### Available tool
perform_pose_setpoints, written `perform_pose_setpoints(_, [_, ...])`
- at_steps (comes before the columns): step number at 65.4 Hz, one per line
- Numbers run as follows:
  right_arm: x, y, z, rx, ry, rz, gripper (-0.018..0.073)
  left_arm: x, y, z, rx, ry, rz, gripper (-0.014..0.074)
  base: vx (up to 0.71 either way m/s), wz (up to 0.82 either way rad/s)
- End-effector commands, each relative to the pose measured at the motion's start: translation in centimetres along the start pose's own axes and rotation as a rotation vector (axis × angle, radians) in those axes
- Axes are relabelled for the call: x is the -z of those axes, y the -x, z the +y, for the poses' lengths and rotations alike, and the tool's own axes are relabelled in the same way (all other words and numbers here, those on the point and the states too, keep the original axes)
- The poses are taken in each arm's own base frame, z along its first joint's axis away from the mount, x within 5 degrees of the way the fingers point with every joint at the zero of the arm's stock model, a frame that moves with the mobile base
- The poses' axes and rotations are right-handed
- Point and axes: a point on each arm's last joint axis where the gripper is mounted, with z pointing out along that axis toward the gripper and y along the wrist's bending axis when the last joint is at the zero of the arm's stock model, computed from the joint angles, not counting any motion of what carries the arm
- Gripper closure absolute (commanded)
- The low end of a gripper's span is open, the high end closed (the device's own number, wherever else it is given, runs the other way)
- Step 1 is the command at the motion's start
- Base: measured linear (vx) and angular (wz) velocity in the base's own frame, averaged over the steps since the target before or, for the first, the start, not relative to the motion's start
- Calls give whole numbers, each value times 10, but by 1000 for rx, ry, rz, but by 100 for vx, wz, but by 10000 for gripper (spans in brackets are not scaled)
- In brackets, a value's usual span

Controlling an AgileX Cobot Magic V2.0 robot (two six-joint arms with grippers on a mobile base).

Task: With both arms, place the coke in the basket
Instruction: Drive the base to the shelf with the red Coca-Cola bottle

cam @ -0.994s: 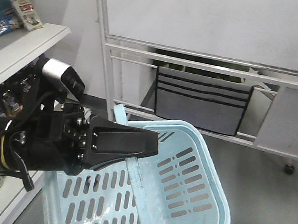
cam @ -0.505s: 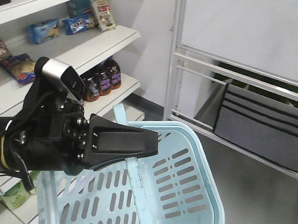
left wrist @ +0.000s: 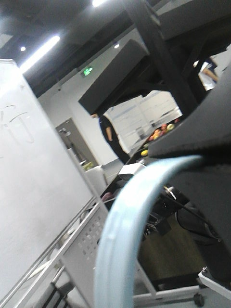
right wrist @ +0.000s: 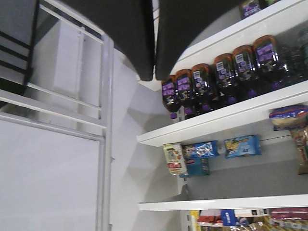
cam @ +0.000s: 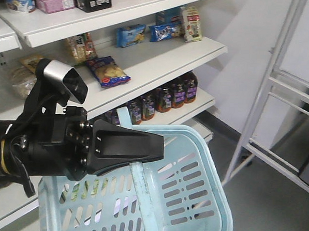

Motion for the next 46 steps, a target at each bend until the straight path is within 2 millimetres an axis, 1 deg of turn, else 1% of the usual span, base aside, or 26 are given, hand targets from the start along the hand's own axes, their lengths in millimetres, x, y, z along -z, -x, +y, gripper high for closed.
perform_pose_setpoints(1, [1, 4, 1, 14, 13, -74, 564, 3, -3, -34, -25, -239, 40, 603, 11, 47])
perform_pose_setpoints(27, [1, 4, 1, 14, 13, -74, 564, 3, -3, -34, -25, -239, 40, 603, 10, 49])
perform_pose_setpoints(46, [1, 4, 1, 14, 13, -73, 564, 3, -3, -34, -25, -239, 40, 603, 9, 70])
